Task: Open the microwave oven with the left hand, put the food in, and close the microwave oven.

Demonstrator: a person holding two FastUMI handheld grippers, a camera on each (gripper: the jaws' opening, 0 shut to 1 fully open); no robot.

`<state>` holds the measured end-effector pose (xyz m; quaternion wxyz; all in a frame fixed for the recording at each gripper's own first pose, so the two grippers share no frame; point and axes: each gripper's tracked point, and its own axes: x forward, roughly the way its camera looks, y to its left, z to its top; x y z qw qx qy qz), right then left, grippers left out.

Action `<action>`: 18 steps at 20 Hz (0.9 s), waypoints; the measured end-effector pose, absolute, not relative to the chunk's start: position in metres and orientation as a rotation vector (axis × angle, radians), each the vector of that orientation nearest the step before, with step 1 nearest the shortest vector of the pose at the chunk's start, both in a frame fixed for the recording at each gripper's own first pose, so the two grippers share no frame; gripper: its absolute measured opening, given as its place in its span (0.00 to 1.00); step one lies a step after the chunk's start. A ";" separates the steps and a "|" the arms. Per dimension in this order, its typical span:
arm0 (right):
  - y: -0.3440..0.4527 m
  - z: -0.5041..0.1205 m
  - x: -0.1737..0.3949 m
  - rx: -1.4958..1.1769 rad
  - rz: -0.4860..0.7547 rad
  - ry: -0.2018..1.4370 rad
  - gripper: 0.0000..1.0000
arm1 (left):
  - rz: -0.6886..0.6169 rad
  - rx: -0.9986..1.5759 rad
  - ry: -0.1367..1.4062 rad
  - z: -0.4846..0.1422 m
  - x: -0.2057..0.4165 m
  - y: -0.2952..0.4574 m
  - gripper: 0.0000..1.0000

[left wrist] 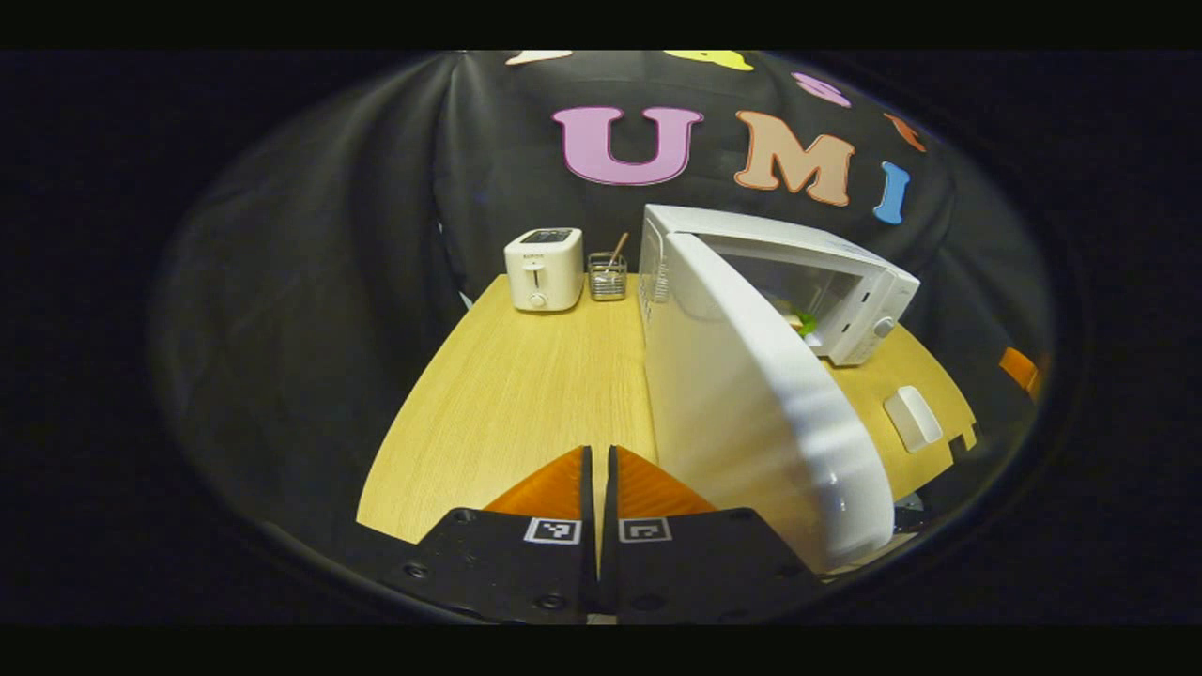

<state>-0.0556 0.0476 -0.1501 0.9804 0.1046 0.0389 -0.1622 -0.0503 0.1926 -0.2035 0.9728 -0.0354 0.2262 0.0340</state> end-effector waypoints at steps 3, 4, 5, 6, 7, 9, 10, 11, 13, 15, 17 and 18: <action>0.040 -0.152 -0.052 0.225 -0.324 0.082 0.91 | 0.071 -0.087 0.462 -0.202 -0.045 0.180 0.00; 0.036 -0.154 -0.051 0.227 -0.321 0.089 0.91 | 0.066 -0.092 0.466 -0.202 -0.043 0.174 0.00; 0.033 -0.157 -0.048 0.228 -0.316 0.098 0.92 | 0.062 -0.094 0.471 -0.202 -0.041 0.167 0.00; 0.029 -0.157 -0.045 0.229 -0.310 0.107 0.91 | 0.072 -0.086 0.475 -0.202 -0.039 0.163 0.00; 0.024 -0.155 -0.043 0.230 -0.306 0.109 0.91 | 0.068 -0.086 0.474 -0.201 -0.037 0.158 0.01; 0.015 -0.152 -0.037 0.232 -0.296 0.108 0.92 | 0.053 -0.105 0.472 -0.199 -0.031 0.141 0.01; 0.012 -0.152 -0.035 0.232 -0.289 0.113 0.91 | 0.045 -0.113 0.472 -0.199 -0.030 0.133 0.01; 0.008 -0.152 -0.031 0.232 -0.282 0.118 0.91 | 0.037 -0.118 0.473 -0.197 -0.027 0.124 0.00; 0.001 -0.153 -0.024 0.237 -0.268 0.122 0.91 | 0.020 -0.120 0.469 -0.195 -0.022 0.107 0.01; -0.007 -0.151 -0.017 0.239 -0.256 0.122 0.92 | 0.001 -0.120 0.462 -0.190 -0.017 0.088 0.01; -0.016 -0.150 -0.010 0.242 -0.246 0.117 0.92 | -0.009 -0.108 0.460 -0.187 -0.013 0.075 0.01; -0.020 -0.149 -0.006 0.242 -0.241 0.115 0.92 | -0.015 -0.105 0.457 -0.187 -0.010 0.068 0.01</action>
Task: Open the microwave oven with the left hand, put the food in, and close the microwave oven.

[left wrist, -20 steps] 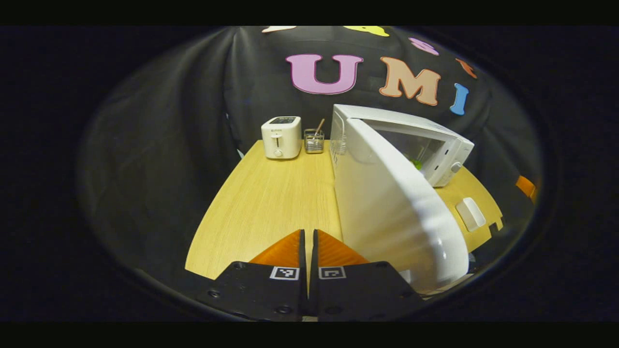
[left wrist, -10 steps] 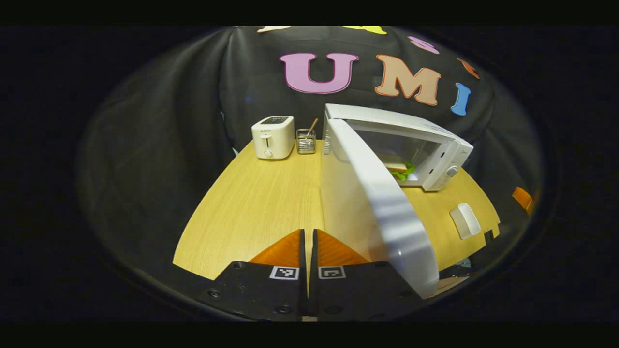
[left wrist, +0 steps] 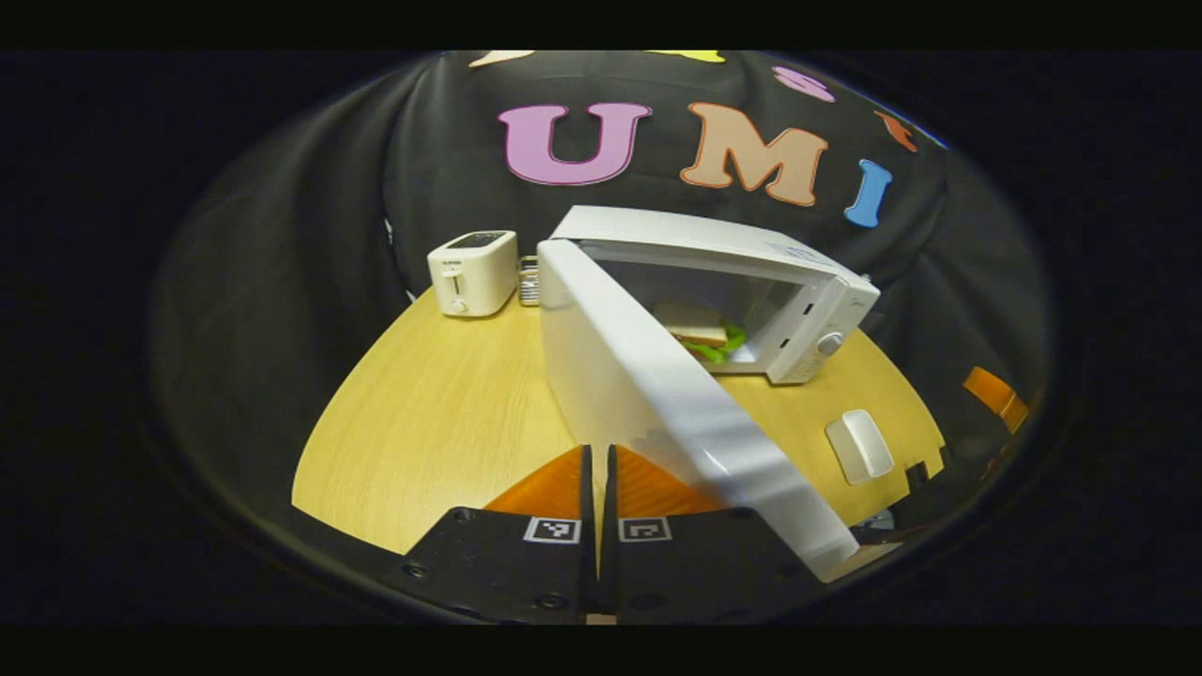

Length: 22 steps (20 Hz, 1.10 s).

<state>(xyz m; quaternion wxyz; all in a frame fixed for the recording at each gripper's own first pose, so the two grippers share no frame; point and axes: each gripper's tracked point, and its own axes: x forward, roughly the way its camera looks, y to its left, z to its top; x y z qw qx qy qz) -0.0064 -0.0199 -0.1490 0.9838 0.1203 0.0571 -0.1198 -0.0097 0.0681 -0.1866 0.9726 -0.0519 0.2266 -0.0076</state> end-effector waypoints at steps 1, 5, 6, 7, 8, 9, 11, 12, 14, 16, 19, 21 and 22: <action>-0.024 -0.147 -0.003 0.243 -0.236 0.111 0.92 | -0.019 -0.105 0.455 -0.184 -0.006 0.060 0.01; -0.044 -0.145 0.009 0.232 -0.233 0.108 1.00 | -0.037 -0.105 0.439 -0.178 0.005 0.036 0.01; -0.049 -0.143 0.009 0.228 -0.234 0.106 0.99 | -0.041 -0.109 0.438 -0.178 0.008 0.029 0.01; -0.053 -0.142 0.010 0.225 -0.233 0.102 0.99 | -0.044 -0.111 0.435 -0.177 0.011 0.022 0.01; -0.057 -0.141 0.013 0.222 -0.229 0.096 0.92 | -0.048 -0.111 0.430 -0.175 0.014 0.016 0.01; -0.059 -0.137 0.014 0.219 -0.225 0.091 0.99 | -0.053 -0.109 0.424 -0.173 0.017 0.010 0.01; -0.065 -0.137 0.017 0.210 -0.213 0.085 0.91 | -0.061 -0.107 0.411 -0.170 0.024 -0.003 0.01; -0.068 -0.135 0.018 0.203 -0.207 0.083 0.91 | -0.066 -0.107 0.405 -0.169 0.028 -0.009 0.01; -0.074 -0.134 0.024 0.192 -0.197 0.075 0.91 | -0.081 -0.107 0.389 -0.164 0.034 -0.024 0.00; -0.078 -0.133 0.027 0.182 -0.191 0.069 0.91 | -0.099 -0.112 0.378 -0.163 0.043 -0.038 0.01; -0.086 -0.128 0.027 0.180 -0.186 0.049 0.92 | -0.110 -0.115 0.359 -0.159 0.057 -0.054 0.01; -0.093 -0.127 0.028 0.185 -0.187 0.042 0.92 | -0.120 -0.117 0.342 -0.155 0.065 -0.065 0.01; -0.095 -0.127 0.028 0.189 -0.187 0.041 0.92 | -0.124 -0.115 0.335 -0.154 0.070 -0.070 0.01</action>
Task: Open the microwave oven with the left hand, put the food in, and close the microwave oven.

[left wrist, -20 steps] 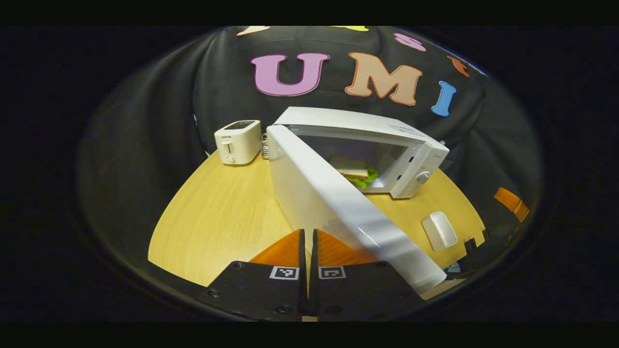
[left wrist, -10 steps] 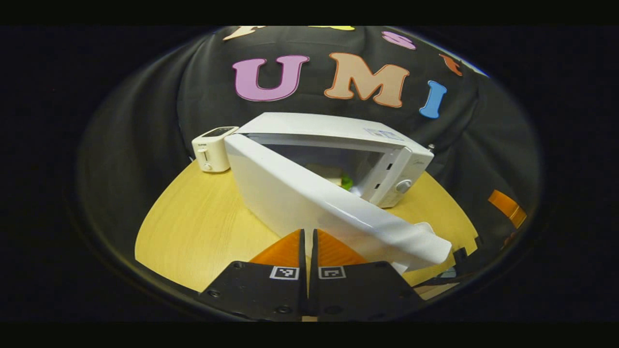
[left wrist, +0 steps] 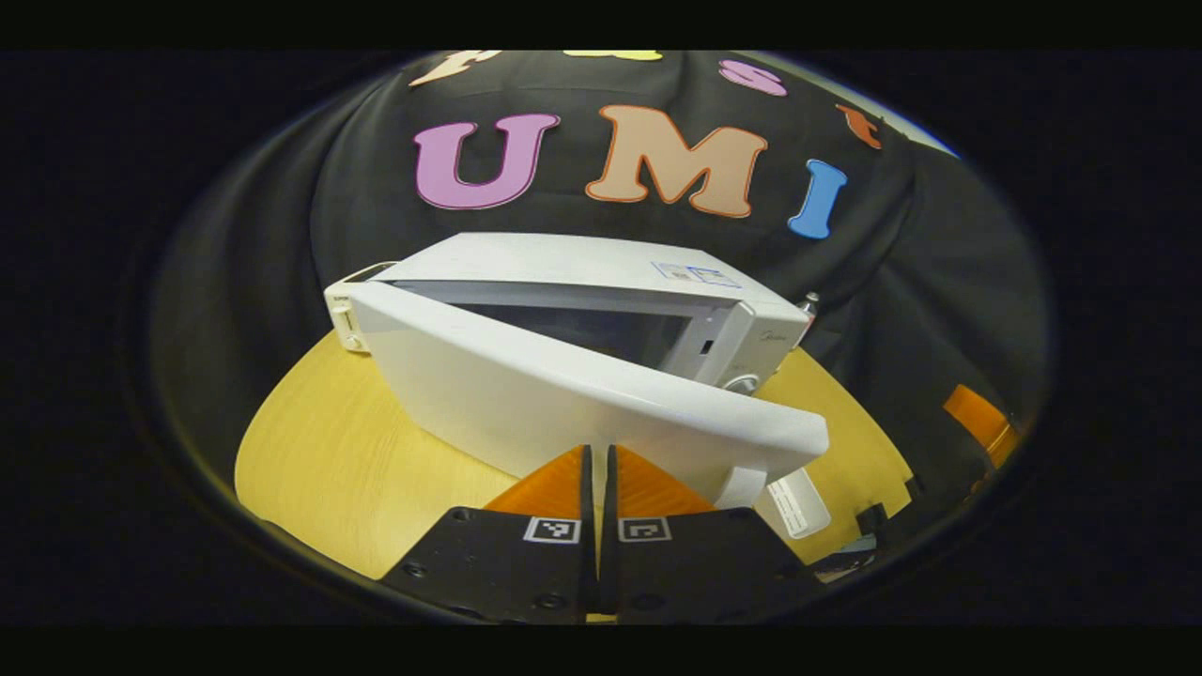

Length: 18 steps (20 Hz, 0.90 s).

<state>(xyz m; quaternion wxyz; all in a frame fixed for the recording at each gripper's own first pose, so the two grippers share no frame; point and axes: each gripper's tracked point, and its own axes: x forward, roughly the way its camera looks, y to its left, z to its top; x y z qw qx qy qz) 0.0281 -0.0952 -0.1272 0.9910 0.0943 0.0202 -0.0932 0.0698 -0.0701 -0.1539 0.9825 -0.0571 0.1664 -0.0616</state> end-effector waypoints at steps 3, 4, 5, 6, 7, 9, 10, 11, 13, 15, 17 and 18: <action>-0.104 -0.128 0.029 0.195 -0.188 0.038 0.91 | -0.135 -0.102 0.325 -0.151 0.080 -0.083 0.02; -0.106 -0.127 0.029 0.194 -0.188 0.034 0.91 | -0.139 -0.095 0.322 -0.150 0.084 -0.087 0.02; -0.107 -0.127 0.028 0.193 -0.188 0.032 0.91 | -0.144 -0.093 0.316 -0.148 0.088 -0.091 0.02; -0.109 -0.127 0.029 0.192 -0.187 0.031 0.91 | -0.149 -0.095 0.312 -0.147 0.093 -0.095 0.02; -0.111 -0.127 0.029 0.193 -0.186 0.031 0.91 | -0.150 -0.098 0.308 -0.145 0.097 -0.098 0.01; -0.113 -0.128 0.029 0.197 -0.182 0.033 0.91 | -0.144 -0.101 0.300 -0.141 0.106 -0.103 0.00; -0.114 -0.129 0.031 0.200 -0.179 0.037 0.91 | -0.140 -0.104 0.292 -0.138 0.111 -0.107 0.01; -0.115 -0.131 0.032 0.203 -0.178 0.043 0.91 | -0.135 -0.105 0.283 -0.135 0.115 -0.109 0.00; -0.118 -0.133 0.032 0.212 -0.176 0.052 0.91 | -0.129 -0.100 0.261 -0.128 0.124 -0.113 0.00; -0.121 -0.132 0.032 0.223 -0.177 0.047 0.92 | -0.124 -0.091 0.243 -0.122 0.132 -0.117 0.00; -0.124 -0.134 0.031 0.231 -0.176 0.049 0.92 | -0.118 -0.083 0.227 -0.117 0.140 -0.120 0.00; -0.125 -0.135 0.032 0.233 -0.176 0.050 0.92 | -0.113 -0.081 0.223 -0.117 0.143 -0.120 0.00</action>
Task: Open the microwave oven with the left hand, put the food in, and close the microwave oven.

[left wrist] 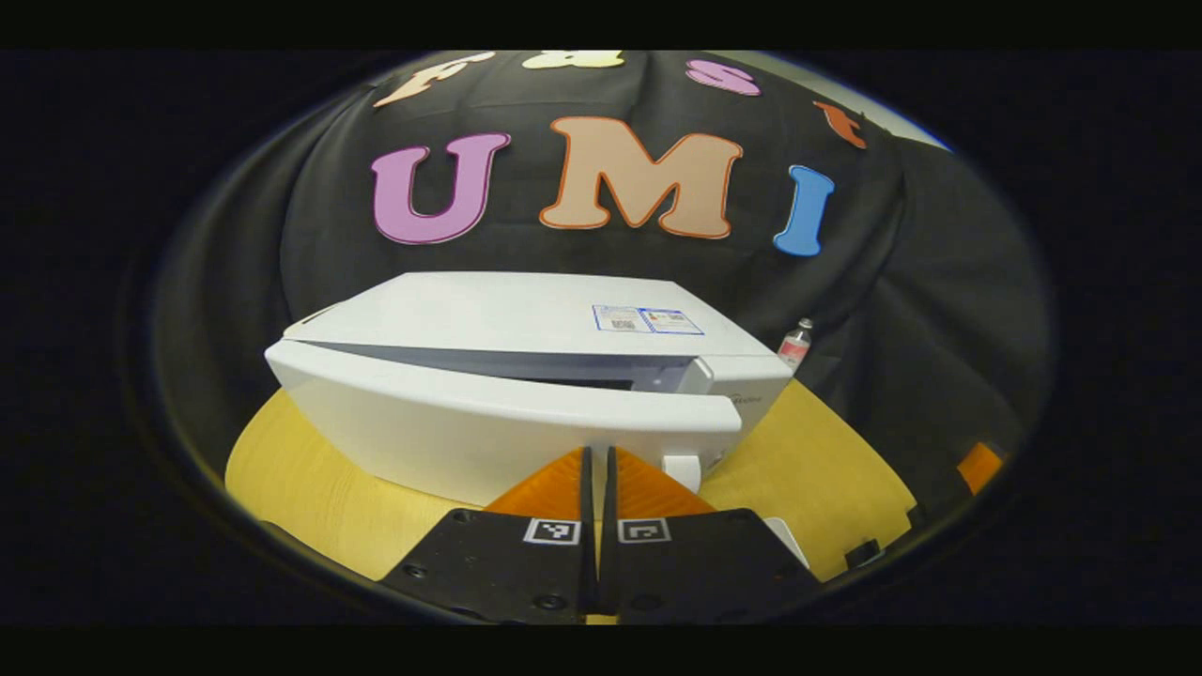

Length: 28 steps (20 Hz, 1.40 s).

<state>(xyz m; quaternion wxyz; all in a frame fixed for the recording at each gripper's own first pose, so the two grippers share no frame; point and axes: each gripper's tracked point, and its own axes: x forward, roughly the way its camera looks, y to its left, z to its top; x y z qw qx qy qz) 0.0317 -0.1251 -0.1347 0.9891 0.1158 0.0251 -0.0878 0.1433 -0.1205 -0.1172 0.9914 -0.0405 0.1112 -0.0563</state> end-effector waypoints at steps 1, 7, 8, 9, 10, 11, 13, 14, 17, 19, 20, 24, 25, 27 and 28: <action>-0.127 -0.135 0.032 0.234 -0.177 0.050 0.92 | -0.107 -0.082 0.221 -0.116 0.146 -0.121 0.01; -0.134 -0.136 0.034 0.257 -0.192 0.048 0.91 | -0.064 -0.127 0.205 -0.114 0.156 -0.121 0.02; -0.134 -0.138 0.037 0.259 -0.191 0.053 0.91 | -0.060 -0.126 0.207 -0.115 0.158 -0.121 0.00; -0.134 -0.139 0.038 0.259 -0.188 0.057 0.91 | -0.059 -0.124 0.210 -0.116 0.160 -0.121 0.00; -0.133 -0.138 0.041 0.260 -0.184 0.059 0.91 | -0.054 -0.121 0.210 -0.116 0.162 -0.120 0.00; -0.131 -0.137 0.043 0.257 -0.180 0.057 0.91 | -0.049 -0.120 0.205 -0.114 0.164 -0.119 0.00; -0.129 -0.137 0.048 0.245 -0.169 0.056 0.91 | -0.037 -0.121 0.191 -0.110 0.170 -0.117 0.00; -0.127 -0.139 0.051 0.239 -0.163 0.062 0.92 | -0.031 -0.123 0.195 -0.111 0.171 -0.116 0.00; -0.121 -0.144 0.060 0.228 -0.145 0.090 0.92 | -0.029 -0.138 0.206 -0.114 0.172 -0.117 0.00; -0.118 -0.148 0.065 0.218 -0.133 0.109 0.92 | -0.028 -0.148 0.205 -0.114 0.173 -0.116 0.00; -0.115 -0.149 0.068 0.211 -0.124 0.116 0.92 | -0.026 -0.152 0.207 -0.115 0.173 -0.117 0.00; -0.107 -0.152 0.075 0.176 -0.103 0.136 0.91 | -0.022 -0.157 0.221 -0.119 0.173 -0.118 0.00; -0.106 -0.153 0.076 0.169 -0.100 0.140 0.92 | -0.023 -0.163 0.216 -0.118 0.173 -0.117 0.00; -0.106 -0.152 0.077 0.153 -0.105 0.141 0.92 | -0.024 -0.175 0.212 -0.118 0.173 -0.117 0.00; -0.106 -0.150 0.077 0.147 -0.108 0.136 0.92 | -0.024 -0.176 0.211 -0.118 0.174 -0.117 0.00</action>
